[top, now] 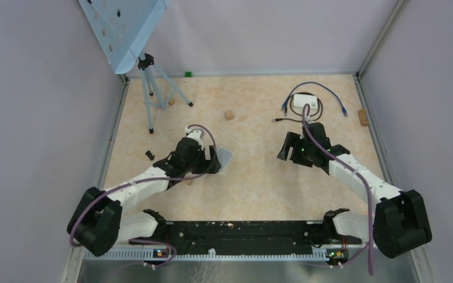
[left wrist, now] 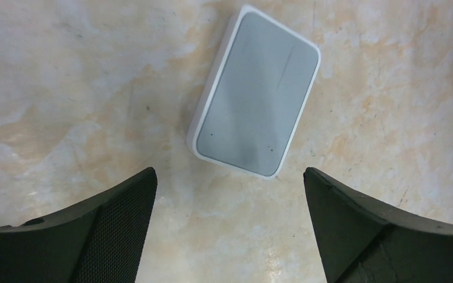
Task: Insert the plug into the switch port
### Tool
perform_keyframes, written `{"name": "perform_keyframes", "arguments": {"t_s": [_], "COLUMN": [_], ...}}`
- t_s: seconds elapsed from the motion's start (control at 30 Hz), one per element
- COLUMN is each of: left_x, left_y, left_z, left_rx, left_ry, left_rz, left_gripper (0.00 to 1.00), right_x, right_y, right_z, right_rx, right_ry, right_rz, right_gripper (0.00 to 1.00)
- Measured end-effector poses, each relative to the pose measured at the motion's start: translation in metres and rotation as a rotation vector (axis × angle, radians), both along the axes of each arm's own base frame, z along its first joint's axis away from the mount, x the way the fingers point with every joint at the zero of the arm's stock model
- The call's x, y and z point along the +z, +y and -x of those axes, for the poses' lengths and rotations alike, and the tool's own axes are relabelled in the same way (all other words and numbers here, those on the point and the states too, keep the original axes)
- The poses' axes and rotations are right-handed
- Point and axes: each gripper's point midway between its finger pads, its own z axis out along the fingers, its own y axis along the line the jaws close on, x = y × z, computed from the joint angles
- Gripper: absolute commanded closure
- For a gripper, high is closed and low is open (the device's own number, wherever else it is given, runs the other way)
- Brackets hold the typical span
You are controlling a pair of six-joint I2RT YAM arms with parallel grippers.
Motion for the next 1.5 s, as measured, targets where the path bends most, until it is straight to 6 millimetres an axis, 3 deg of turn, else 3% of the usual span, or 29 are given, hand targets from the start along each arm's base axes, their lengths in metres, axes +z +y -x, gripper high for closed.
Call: {"name": "perform_keyframes", "arguments": {"t_s": [0.1, 0.23, 0.33, 0.47, 0.6, 0.7, 1.07, 1.3, 1.37, 1.43, 1.5], "left_x": [0.024, 0.058, 0.071, 0.057, 0.04, 0.034, 0.013, 0.011, 0.011, 0.01, 0.01], "left_y": [0.008, 0.02, 0.027, 0.038, 0.04, 0.039, 0.041, 0.04, 0.04, 0.04, 0.04], "left_z": [-0.004, 0.001, 0.008, 0.026, 0.037, 0.041, 0.048, 0.047, 0.047, 0.047, 0.047], "left_rx": [0.039, 0.084, 0.095, 0.093, 0.075, 0.063, 0.05, 0.05, 0.049, 0.05, 0.05], "left_ry": [-0.051, -0.139, -0.191, -0.183, -0.141, -0.121, -0.074, -0.069, -0.069, -0.068, -0.066], "left_rz": [-0.008, 0.028, 0.058, 0.051, 0.038, 0.036, 0.015, 0.012, 0.012, 0.01, 0.01], "left_gripper": [0.01, 0.01, 0.01, 0.01, 0.01, 0.01, 0.01, 0.01, 0.01, 0.01, 0.01], "right_x": [0.013, 0.037, 0.049, 0.054, 0.053, 0.045, -0.005, -0.043, -0.04, -0.041, -0.044], "right_y": [-0.003, -0.015, -0.027, -0.029, -0.024, -0.019, -0.015, -0.022, -0.023, -0.024, -0.025], "right_z": [-0.011, -0.04, -0.063, -0.098, -0.142, -0.172, -0.25, -0.28, -0.292, -0.301, -0.305], "right_rx": [-0.026, -0.104, -0.165, -0.189, -0.181, -0.167, -0.208, -0.274, -0.292, -0.297, -0.292], "right_ry": [-0.007, -0.045, -0.071, -0.071, -0.069, -0.066, -0.001, 0.063, 0.049, 0.042, 0.043], "right_rz": [0.009, 0.006, 0.018, 0.05, 0.082, 0.104, 0.194, 0.269, 0.282, 0.293, 0.308], "right_gripper": [0.26, 0.26, 0.26, 0.3, 0.41, 0.43, 0.39, 0.4, 0.49, 0.71, 0.84]}}
